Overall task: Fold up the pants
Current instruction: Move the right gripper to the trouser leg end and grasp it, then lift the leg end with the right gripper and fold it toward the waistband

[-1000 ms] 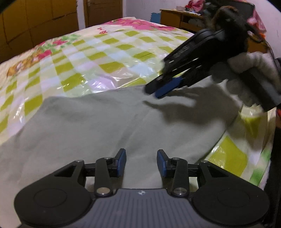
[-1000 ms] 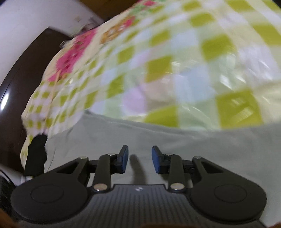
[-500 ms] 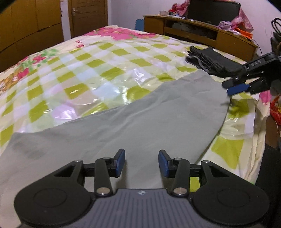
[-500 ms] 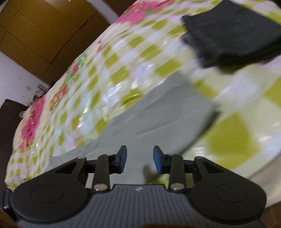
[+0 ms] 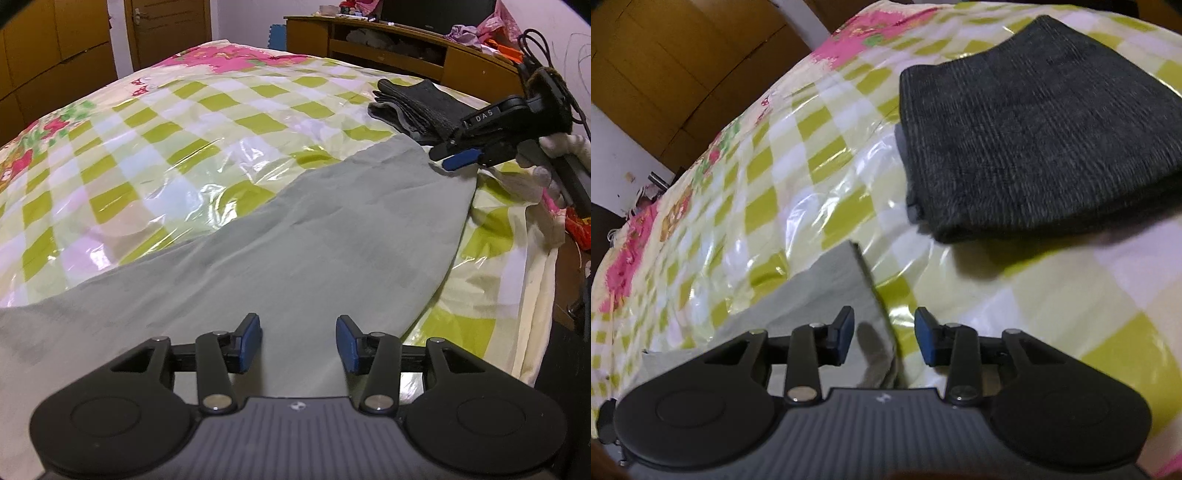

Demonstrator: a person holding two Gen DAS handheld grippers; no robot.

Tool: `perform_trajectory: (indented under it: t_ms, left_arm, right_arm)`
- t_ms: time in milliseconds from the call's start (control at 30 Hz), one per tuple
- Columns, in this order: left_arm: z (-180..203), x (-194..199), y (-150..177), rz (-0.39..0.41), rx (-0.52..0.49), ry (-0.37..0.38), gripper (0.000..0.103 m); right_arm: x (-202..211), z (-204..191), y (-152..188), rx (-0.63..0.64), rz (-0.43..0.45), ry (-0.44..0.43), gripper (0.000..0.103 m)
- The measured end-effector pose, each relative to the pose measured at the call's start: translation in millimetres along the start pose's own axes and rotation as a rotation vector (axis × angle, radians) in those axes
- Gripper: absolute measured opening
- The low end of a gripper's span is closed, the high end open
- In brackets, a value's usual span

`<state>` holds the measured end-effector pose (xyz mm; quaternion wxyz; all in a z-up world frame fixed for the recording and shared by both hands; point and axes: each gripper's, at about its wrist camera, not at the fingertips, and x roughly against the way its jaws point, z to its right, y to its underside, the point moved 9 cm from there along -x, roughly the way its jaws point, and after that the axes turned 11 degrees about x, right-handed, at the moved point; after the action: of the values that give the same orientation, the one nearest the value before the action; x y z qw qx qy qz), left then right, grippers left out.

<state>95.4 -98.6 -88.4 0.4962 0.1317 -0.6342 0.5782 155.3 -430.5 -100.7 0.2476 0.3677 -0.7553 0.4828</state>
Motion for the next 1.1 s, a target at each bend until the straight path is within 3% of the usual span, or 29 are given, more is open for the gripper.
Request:
perform_trajectory:
  t_ms: [133, 200, 333, 467, 667, 800, 900, 1033, 1100]
  left_arm:
    - [5.5, -6.5, -1.7, -0.014, -0.010, 0.011, 0.058]
    - [7.0, -8.9, -3.2, -0.017, -0.011, 0.010, 0.058]
    - [8.1, -9.8, -7.3, -0.017, 0.011, 0.016, 0.058]
    - [10.2, -15.8, -10.3, -0.020, 0.030, 0.018, 0.058]
    - [16.1, -17.8, -11.9, -0.026, 0.020, 0.030, 0.058]
    - [14.2, -18.3, -15.0, -0.021, 0.027, 0.024, 0.058]
    - [12.5, -18.2, -15.6, -0.024, 0.029, 0.015, 0.058]
    - [11.8, -19.8, -13.9, -0.030, 0.022, 0.015, 0.058]
    - [12.4, -22.9, -13.5, -0.032, 0.020, 0.008, 0.058]
  right_arm:
    - [-8.9, -8.2, 5.8, -0.008, -0.102, -0.156, 0.042]
    - [-12.6, -13.9, 13.4, 0.042, -0.162, -0.189, 0.043]
    - [-18.4, -6.9, 11.4, 0.051, -0.208, -0.219, 0.037]
    - [-26.9, -9.1, 12.3, 0.041, -0.242, -0.283, 0.041]
    - [-26.8, -42.5, 14.2, 0.091, -0.241, -0.430, 0.040]
    - [-42.3, -36.4, 14.2, 0.056, -0.247, -0.415, 0.035]
    - [-43.7, -35.3, 13.1, -0.011, -0.225, -0.447, 0.042]
    - [-34.1, -33.0, 14.9, 0.013, -0.207, -0.469, 0.039]
    - [-40.6, -35.0, 13.7, 0.017, -0.210, -0.441, 0.036]
